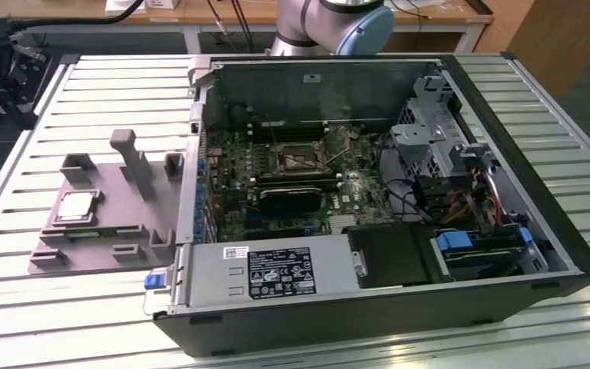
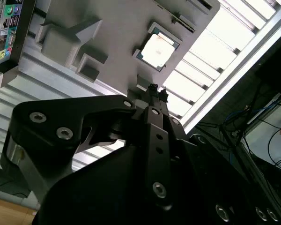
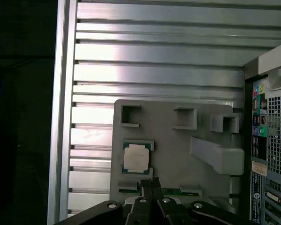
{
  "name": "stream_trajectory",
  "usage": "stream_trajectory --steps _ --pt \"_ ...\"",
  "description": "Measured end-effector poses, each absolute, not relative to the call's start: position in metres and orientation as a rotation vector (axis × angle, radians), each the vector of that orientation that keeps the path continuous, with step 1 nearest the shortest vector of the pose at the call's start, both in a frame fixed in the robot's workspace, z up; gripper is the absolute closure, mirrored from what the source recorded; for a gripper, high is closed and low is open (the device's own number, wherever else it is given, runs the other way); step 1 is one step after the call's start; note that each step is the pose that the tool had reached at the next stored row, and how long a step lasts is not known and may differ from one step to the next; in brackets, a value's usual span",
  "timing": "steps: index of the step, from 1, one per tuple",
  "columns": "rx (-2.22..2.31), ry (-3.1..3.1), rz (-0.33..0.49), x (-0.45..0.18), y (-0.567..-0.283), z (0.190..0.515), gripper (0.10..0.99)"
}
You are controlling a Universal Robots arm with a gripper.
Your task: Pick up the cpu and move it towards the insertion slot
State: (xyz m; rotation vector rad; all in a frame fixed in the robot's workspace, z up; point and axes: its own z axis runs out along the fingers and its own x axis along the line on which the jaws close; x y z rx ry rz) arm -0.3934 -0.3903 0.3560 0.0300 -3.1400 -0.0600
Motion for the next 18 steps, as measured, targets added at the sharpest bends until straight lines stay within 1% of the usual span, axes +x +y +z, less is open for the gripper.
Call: stream_trajectory --steps 6,18 --pt "0.030 -3.140 -0.060 -0.393 -0.390 0.356 0.984" --pt "0.030 -3.142 -0.069 -0.395 -0.396 0.331 0.984"
